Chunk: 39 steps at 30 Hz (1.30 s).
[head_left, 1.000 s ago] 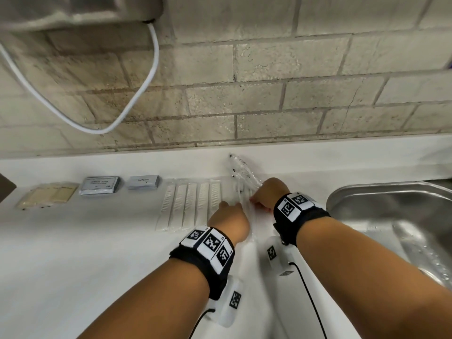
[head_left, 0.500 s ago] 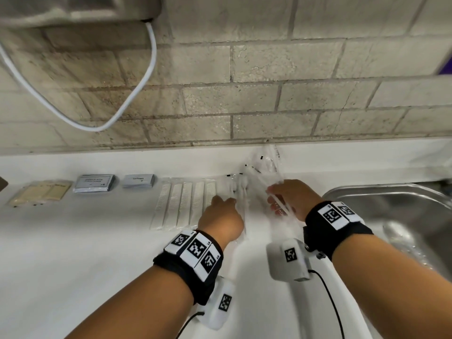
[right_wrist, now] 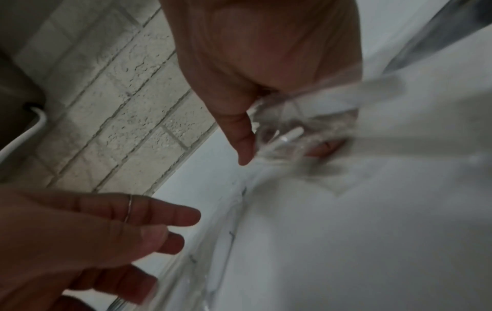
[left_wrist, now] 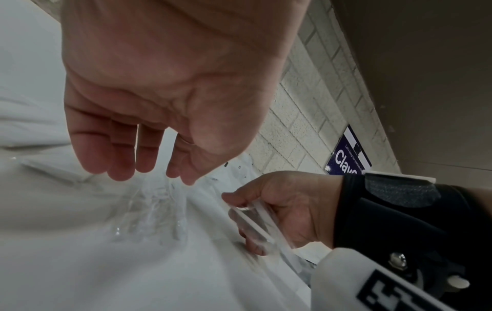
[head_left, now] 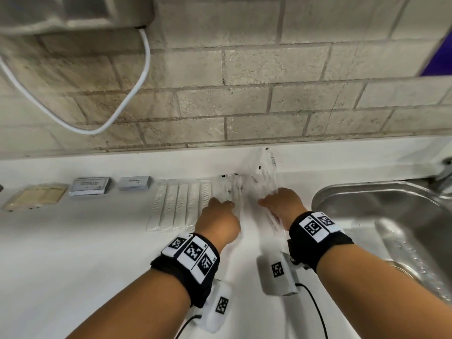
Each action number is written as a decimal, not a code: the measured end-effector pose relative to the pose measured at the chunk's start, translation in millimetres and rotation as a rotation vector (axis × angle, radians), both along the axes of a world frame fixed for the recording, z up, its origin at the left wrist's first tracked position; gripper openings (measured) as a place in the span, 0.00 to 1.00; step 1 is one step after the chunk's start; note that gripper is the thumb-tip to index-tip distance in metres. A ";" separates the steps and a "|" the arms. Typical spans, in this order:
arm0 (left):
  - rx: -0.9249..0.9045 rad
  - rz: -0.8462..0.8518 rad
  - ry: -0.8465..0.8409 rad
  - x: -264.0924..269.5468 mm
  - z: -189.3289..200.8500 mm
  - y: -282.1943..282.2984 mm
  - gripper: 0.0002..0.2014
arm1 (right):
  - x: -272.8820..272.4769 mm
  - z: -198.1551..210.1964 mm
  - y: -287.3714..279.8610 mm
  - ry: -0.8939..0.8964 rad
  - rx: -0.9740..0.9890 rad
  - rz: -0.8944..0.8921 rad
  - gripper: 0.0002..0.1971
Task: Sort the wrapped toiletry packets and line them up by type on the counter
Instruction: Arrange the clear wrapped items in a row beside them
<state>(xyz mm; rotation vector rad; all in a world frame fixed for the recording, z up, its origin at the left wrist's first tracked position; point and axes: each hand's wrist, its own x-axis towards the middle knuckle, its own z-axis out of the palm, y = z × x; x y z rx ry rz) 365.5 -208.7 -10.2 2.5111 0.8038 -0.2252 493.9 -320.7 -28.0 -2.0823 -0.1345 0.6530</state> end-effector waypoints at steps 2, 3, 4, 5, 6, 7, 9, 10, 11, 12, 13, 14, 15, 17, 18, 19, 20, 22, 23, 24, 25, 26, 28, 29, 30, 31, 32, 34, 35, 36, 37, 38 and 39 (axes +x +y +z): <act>-0.008 0.001 -0.003 0.3 -1.3 0.4 0.24 | -4.0 -1.2 4.4 -0.019 -0.002 0.007 0.20; -0.014 0.000 -0.004 0.4 -1.9 0.5 0.24 | -5.9 -1.1 5.2 -0.017 0.009 0.012 0.20; -0.019 -0.001 -0.006 0.3 -2.5 0.6 0.24 | -5.7 -2.3 6.1 -0.034 0.006 0.022 0.19; -0.023 -0.002 -0.010 0.3 -3.1 0.9 0.23 | -5.7 -3.0 5.9 -0.073 -0.031 0.032 0.18; -0.025 -0.003 -0.014 0.2 -3.9 1.4 0.23 | -5.1 -2.9 6.1 -0.121 -0.071 0.045 0.17; -0.025 -0.003 -0.019 0.1 -4.7 1.8 0.23 | -5.0 -3.1 5.9 -0.165 -0.116 0.056 0.17; -0.027 -0.005 -0.025 0.2 -6.1 2.4 0.23 | -8.3 -0.8 6.8 -0.211 -0.191 0.094 0.17; -0.026 -0.007 -0.027 0.2 -6.8 2.7 0.23 | -10.5 0.2 8.1 -0.206 -0.221 0.124 0.18; -0.024 -0.009 -0.027 0.8 -7.5 2.7 0.22 | -13.7 2.4 9.2 -0.195 -0.263 0.152 0.19; -0.019 -0.010 -0.027 1.0 -7.9 2.7 0.22 | -15.7 3.8 11.5 -0.186 -0.305 0.177 0.19; -0.013 -0.011 -0.027 1.3 -8.2 2.6 0.22 | -17.5 5.7 13.7 -0.175 -0.340 0.194 0.18; -0.008 -0.013 -0.028 1.8 -8.2 2.4 0.22 | -17.2 6.1 16.2 -0.164 -0.364 0.196 0.15; -0.006 -0.014 -0.028 1.9 -8.3 2.5 0.22 | -16.9 7.1 18.4 -0.151 -0.376 0.188 0.11; -0.002 -0.016 -0.027 1.7 -7.5 2.0 0.22 | -15.9 9.5 20.7 -0.136 -0.389 0.173 0.07; 0.001 -0.017 -0.031 1.2 -6.7 2.0 0.22 | -15.1 10.4 20.7 -0.139 -0.393 0.169 0.07; 0.009 -0.019 -0.041 0.7 -5.7 2.2 0.22 | -14.3 11.3 20.2 -0.139 -0.392 0.169 0.06; 0.024 -0.022 -0.063 0.3 -4.3 2.1 0.21 | -12.3 11.7 18.8 -0.145 -0.384 0.171 0.06; 0.064 -0.025 -0.154 0.4 0.8 2.0 0.20 | -8.0 13.9 14.1 -0.168 -0.334 0.151 0.06; 0.061 -0.025 -0.204 1.7 3.9 1.3 0.18 | -5.0 13.7 11.4 -0.177 -0.277 0.120 0.08; 0.031 -0.027 -0.248 3.2 7.6 0.1 0.18 | -2.7 13.6 8.5 -0.175 -0.196 0.084 0.10; -0.015 -0.032 -0.274 6.4 11.0 -2.2 0.17 | -1.4 13.7 5.6 -0.160 -0.105 0.046 0.11; -0.057 -0.041 -0.279 10.3 13.9 -4.9 0.18 | -1.1 14.0 3.9 -0.151 -0.027 0.021 0.13; -0.096 -0.088 -0.223 20.2 16.8 -11.4 0.19 | -1.7 12.7 3.4 -0.162 0.026 0.026 0.17; -0.094 -0.109 -0.183 25.2 16.8 -14.4 0.19 | -1.3 10.8 4.2 -0.185 0.007 0.043 0.19; -0.082 -0.113 -0.144 28.4 16.1 -16.2 0.19 | -0.9 8.8 5.8 -0.212 -0.031 0.058 0.19; -0.067 -0.104 -0.105 30.4 15.5 -17.2 0.19 | -0.6 7.0 6.5 -0.236 -0.074 0.070 0.18; -0.044 -0.089 -0.077 30.2 14.0 -16.5 0.19 | -0.9 5.3 7.6 -0.245 -0.107 0.086 0.17; 0.036 -0.065 -0.062 24.7 12.0 -13.6 0.19 | -0.8 1.0 8.4 -0.205 -0.107 0.111 0.16; 0.085 -0.064 -0.067 20.5 11.1 -11.4 0.20 | -1.9 -1.2 8.8 -0.156 -0.058 0.108 0.16; 0.129 -0.071 -0.075 16.8 9.6 -9.1 0.20 | -4.0 -2.2 8.6 -0.096 0.023 0.090 0.17; 0.158 -0.084 -0.084 13.6 8.2 -7.1 0.20 | -5.3 -3.4 7.6 -0.049 0.108 0.061 0.16; 0.174 -0.102 -0.091 10.9 7.0 -5.7 0.20 | -5.8 -3.6 5.6 -0.013 0.174 0.029 0.15; 0.183 -0.119 -0.097 8.5 4.7 -4.6 0.20 | -6.5 -2.6 3.2 0.019 0.218 0.004 0.14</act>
